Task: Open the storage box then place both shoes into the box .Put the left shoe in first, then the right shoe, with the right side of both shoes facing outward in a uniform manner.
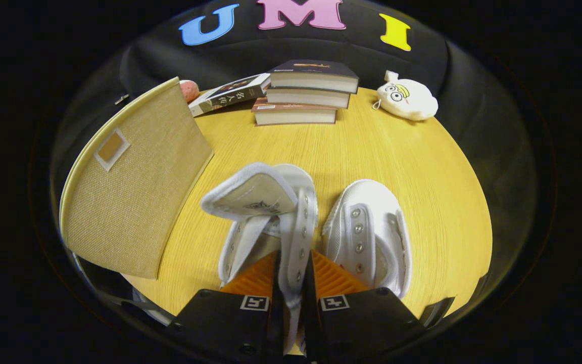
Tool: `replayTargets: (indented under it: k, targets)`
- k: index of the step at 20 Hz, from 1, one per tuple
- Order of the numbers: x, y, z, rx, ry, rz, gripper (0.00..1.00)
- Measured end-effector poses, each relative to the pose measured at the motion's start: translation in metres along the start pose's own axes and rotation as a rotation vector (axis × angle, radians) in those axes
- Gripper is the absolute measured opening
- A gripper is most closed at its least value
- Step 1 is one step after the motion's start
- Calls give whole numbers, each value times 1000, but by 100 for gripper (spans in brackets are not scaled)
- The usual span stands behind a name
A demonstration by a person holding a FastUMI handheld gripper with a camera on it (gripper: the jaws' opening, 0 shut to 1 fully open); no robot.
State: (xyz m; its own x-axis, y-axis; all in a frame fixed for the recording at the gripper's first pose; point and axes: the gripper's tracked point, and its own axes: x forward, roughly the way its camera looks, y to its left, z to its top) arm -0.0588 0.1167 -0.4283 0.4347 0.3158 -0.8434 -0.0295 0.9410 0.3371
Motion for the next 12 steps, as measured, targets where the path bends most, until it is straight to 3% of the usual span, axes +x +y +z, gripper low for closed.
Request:
replayTargets:
  k: [1, 2, 12]
  targets:
    - [1, 0, -1, 52, 17, 17, 11]
    - [-1, 1, 0, 85, 22, 29, 7]
    - [-62, 35, 38, 130, -42, 68, 5]
